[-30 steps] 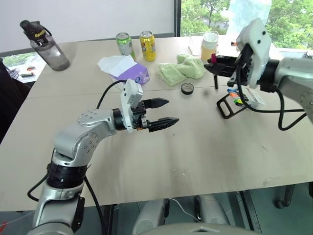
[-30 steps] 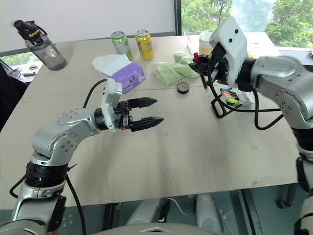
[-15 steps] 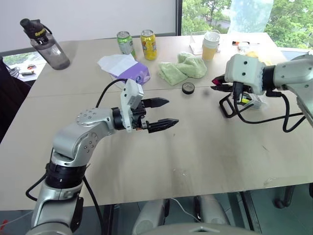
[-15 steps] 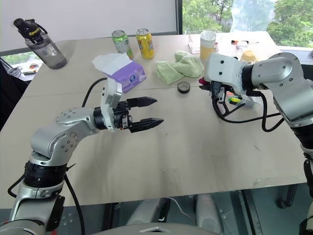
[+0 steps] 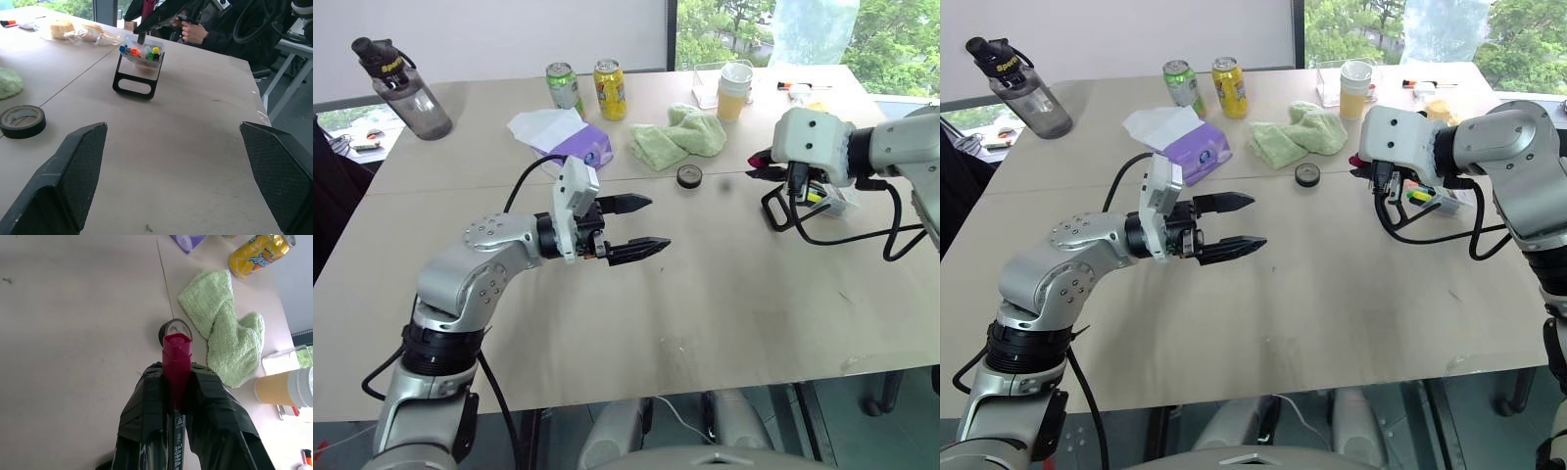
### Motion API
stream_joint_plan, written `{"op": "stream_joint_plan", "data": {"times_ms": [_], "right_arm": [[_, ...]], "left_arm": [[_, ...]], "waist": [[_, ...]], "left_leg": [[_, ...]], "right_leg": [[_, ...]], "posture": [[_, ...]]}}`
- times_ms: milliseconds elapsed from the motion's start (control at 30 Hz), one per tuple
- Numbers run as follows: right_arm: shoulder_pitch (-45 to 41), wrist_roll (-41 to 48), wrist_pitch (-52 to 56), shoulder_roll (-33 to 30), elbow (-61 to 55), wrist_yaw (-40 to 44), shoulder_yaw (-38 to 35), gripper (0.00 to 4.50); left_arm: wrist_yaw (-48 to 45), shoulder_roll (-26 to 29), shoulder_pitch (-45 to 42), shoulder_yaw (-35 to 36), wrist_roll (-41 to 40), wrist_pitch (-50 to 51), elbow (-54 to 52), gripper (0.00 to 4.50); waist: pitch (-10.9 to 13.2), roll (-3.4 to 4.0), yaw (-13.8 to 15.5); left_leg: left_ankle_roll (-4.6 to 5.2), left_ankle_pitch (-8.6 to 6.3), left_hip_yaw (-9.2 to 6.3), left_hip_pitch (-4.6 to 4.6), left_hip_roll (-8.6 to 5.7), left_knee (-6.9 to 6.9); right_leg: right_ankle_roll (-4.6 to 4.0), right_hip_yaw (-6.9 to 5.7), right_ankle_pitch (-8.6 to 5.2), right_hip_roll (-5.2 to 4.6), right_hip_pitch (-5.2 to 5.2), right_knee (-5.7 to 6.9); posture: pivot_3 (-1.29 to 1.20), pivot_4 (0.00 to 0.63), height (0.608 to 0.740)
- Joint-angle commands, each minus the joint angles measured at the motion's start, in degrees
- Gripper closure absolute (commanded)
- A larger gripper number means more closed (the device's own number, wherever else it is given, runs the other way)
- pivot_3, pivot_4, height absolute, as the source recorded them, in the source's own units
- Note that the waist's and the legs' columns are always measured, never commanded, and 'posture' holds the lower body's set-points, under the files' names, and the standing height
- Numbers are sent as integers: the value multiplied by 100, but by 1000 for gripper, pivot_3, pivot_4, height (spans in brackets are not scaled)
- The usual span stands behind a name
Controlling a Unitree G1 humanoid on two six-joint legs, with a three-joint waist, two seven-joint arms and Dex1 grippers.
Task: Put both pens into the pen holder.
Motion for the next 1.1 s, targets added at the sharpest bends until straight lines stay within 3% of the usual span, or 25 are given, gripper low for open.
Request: {"op": "stream_joint_plan", "data": {"times_ms": [33,1100], "right_arm": [[-136,-15,67,-13,-110,61,-329,4437],[159,-1169,-1094,145,1477,43,-276,4437]], "left_arm": [[-20,5,16,120,-46,-92,-255,24],[155,-241,-179,419,-232,-252,-330,24]], "waist": [[0,0,5],[0,0,-8]], "left_leg": [[0,0,0,0,0,0],[-1,0,2,0,0,4]], "right_leg": [[0,0,0,0,0,0],[0,0,0,0,-1,2]], "posture": [[0,150,740],[0,150,740]]}}
